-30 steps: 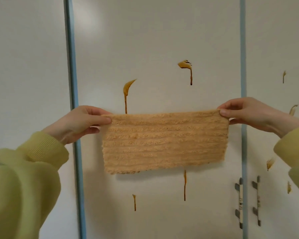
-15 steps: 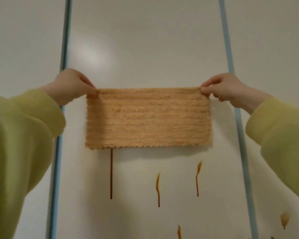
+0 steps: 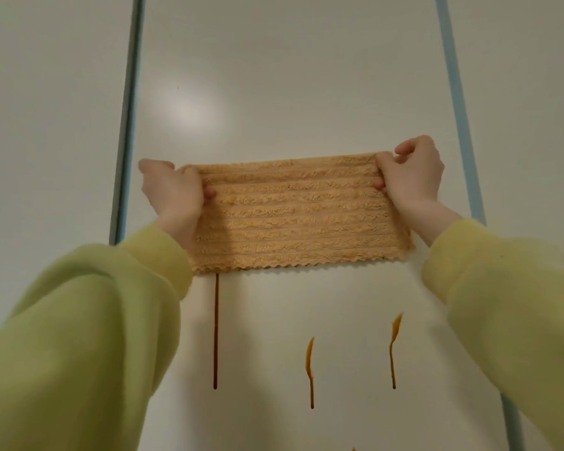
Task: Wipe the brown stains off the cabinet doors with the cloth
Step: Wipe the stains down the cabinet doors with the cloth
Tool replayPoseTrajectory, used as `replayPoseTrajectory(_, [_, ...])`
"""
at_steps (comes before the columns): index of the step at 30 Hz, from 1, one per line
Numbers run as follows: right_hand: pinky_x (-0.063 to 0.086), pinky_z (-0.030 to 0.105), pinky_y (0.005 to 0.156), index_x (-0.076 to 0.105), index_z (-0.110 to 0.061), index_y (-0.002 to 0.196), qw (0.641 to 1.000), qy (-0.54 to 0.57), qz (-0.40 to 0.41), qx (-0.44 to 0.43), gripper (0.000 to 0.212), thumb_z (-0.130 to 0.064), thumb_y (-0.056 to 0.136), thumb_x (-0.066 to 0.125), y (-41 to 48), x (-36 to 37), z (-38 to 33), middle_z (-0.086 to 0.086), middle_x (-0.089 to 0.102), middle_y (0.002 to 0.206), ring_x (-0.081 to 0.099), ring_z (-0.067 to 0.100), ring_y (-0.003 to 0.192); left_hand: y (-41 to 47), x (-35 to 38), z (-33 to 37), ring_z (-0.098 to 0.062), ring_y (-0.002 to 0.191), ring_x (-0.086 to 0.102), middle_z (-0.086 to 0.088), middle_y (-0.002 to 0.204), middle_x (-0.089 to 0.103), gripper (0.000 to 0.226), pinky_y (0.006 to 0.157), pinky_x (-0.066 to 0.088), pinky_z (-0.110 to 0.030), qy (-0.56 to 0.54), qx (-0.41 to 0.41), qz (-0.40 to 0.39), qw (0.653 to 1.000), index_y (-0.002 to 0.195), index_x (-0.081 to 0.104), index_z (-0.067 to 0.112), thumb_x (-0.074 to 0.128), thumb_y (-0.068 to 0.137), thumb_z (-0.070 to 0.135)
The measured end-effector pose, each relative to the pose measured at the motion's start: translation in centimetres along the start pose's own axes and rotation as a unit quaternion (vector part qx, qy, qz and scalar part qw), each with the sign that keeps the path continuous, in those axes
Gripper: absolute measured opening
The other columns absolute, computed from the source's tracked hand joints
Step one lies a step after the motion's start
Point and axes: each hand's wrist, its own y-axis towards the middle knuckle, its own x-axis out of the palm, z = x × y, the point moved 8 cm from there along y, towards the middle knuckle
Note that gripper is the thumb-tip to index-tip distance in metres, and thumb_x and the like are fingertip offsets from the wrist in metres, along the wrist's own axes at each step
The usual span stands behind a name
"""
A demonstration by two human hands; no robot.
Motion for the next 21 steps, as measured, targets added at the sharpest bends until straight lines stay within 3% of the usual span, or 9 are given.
replayPoseTrajectory(2, [0.033, 0.019, 0.071, 0.053, -0.014, 0.096, 0.996, -0.047, 0.008, -0.075, 0.012, -0.02, 0.086, 0.056, -1.6, 0.4, -0.7, -0.002, 0.058, 0.087, 0.054, 0.015, 0.078, -2.9, 0.1, 0.5, -0.018, 0.078, 0.061, -0.001, 0.092, 0.058, 0.012, 0.073, 0.051, -0.032, 0.038, 0.122, 0.019, 0.992, 0.099, 0.04, 0.016, 0.046, 0.089, 0.015])
replayPoseTrajectory(4, [0.03, 0.021, 0.078, 0.058, -0.009, 0.1, 0.98, -0.098, -0.003, -0.172, 0.021, -0.025, 0.087, 0.053, -3.4, 1.8, -1.1, 0.006, 0.061, 0.098, 0.053, 0.024, 0.094, -5.7, 1.5, 0.6, -0.021, 0.101, 0.053, -0.004, 0.107, 0.056, 0.022, 0.092, 0.042, -0.033, 0.108, 0.245, -0.005, 0.963, 0.108, 0.048, 0.014, 0.048, 0.09, 0.026])
replayPoseTrajectory(7, [0.027, 0.037, 0.104, 0.058, -0.007, 0.114, 0.953, -0.178, -0.009, -0.247, 0.045, -0.039, 0.087, 0.041, -5.1, 4.0, -0.5, 0.02, 0.053, 0.126, 0.043, 0.037, 0.121, -7.2, 4.3, -1.0, -0.027, 0.139, 0.014, -0.01, 0.149, 0.024, 0.049, 0.113, 0.006, -0.042, 0.283, 0.319, -0.045, 0.903, 0.133, 0.042, 0.026, 0.041, 0.089, 0.048])
replayPoseTrajectory(10, [0.007, 0.046, 0.113, 0.04, -0.021, 0.137, 0.938, -0.261, -0.051, -0.222, 0.072, -0.064, 0.082, 0.023, -5.1, 5.4, -0.1, 0.02, 0.025, 0.149, 0.017, 0.033, 0.139, -6.8, 5.6, -1.8, -0.026, 0.141, -0.016, -0.008, 0.155, -0.008, 0.068, 0.107, -0.015, -0.049, 0.391, 0.325, -0.062, 0.859, 0.143, 0.012, 0.038, 0.017, 0.083, 0.07])
replayPoseTrajectory(14, [-0.007, 0.049, 0.112, 0.009, -0.032, 0.146, 0.901, -0.354, -0.109, -0.224, 0.094, -0.081, 0.067, 0.004, -5.4, 6.3, -0.1, 0.019, -0.002, 0.154, -0.008, 0.032, 0.142, -6.7, 6.2, -2.1, -0.03, 0.139, -0.02, -0.011, 0.153, -0.017, 0.084, 0.104, -0.017, -0.053, 0.436, 0.311, -0.087, 0.84, 0.14, -0.011, 0.045, 0.008, 0.069, 0.085])
replayPoseTrajectory(18, [-0.008, 0.05, 0.112, 0.0, -0.033, 0.146, 0.873, -0.393, -0.135, -0.253, 0.086, -0.079, 0.074, 0.01, -5.5, 7.2, -0.4, 0.018, -0.009, 0.154, -0.013, 0.032, 0.141, -6.7, 6.5, -1.9, -0.033, 0.139, -0.018, -0.013, 0.153, -0.017, 0.081, 0.105, -0.011, -0.06, 0.459, 0.321, -0.086, 0.824, 0.139, -0.011, 0.046, 0.007, 0.07, 0.083])
replayPoseTrajectory(21, [-0.008, 0.046, 0.113, 0.0, -0.029, 0.147, 0.853, -0.396, -0.163, -0.298, 0.071, -0.065, 0.088, 0.019, -5.3, 8.3, -1.4, 0.014, -0.011, 0.154, -0.015, 0.027, 0.142, -6.6, 6.9, -1.7, -0.032, 0.139, -0.018, -0.012, 0.153, -0.017, 0.075, 0.106, -0.01, -0.061, 0.468, 0.326, -0.086, 0.817, 0.141, -0.008, 0.045, 0.01, 0.076, 0.078])
